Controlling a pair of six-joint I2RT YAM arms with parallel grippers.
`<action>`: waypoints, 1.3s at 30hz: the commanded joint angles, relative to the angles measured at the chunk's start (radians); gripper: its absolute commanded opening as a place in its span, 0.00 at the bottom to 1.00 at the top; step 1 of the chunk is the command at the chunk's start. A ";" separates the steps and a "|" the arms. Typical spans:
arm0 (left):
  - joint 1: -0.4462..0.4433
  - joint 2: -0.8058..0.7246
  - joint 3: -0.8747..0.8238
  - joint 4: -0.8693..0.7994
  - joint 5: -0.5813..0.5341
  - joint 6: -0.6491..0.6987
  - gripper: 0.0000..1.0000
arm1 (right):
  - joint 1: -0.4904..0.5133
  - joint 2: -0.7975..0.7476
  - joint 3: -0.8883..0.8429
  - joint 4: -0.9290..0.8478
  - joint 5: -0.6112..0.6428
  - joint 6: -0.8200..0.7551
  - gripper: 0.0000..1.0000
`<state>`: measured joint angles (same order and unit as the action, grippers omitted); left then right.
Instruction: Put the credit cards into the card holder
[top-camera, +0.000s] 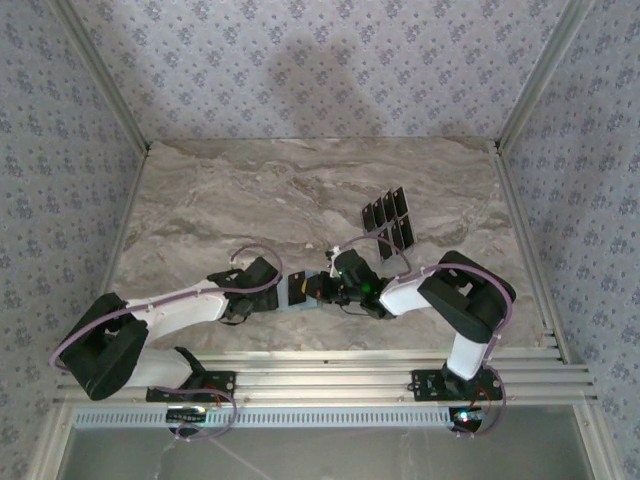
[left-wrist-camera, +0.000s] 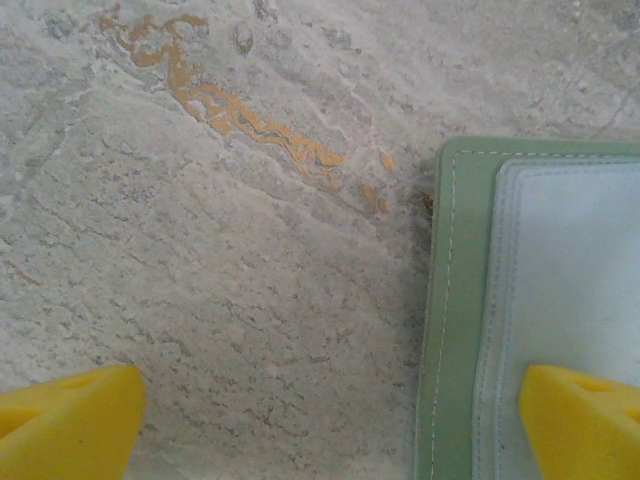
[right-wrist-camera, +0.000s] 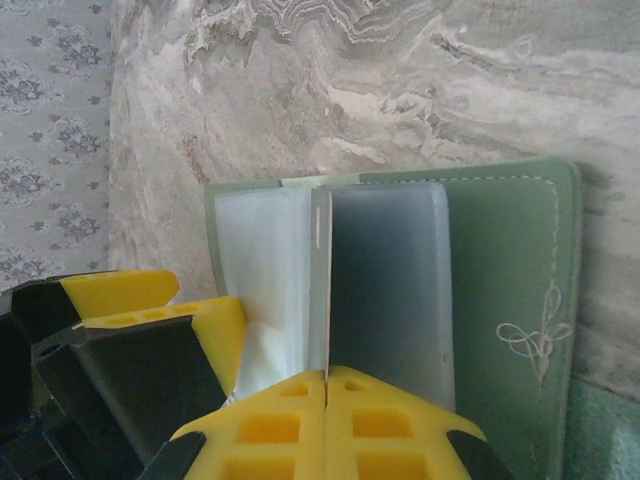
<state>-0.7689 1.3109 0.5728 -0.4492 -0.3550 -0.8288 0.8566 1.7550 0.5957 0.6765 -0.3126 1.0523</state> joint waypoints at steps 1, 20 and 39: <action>-0.004 0.008 0.009 -0.103 -0.054 -0.006 0.97 | -0.007 0.018 -0.028 0.001 -0.009 0.017 0.00; -0.004 0.044 0.026 -0.123 -0.067 -0.007 0.97 | -0.019 -0.055 -0.001 -0.027 -0.037 -0.008 0.00; -0.004 0.050 0.018 -0.112 -0.061 -0.004 0.97 | -0.007 0.050 0.031 0.087 -0.054 0.032 0.00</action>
<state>-0.7727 1.3365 0.5976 -0.4938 -0.3973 -0.8318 0.8448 1.7813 0.6106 0.7208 -0.3534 1.0672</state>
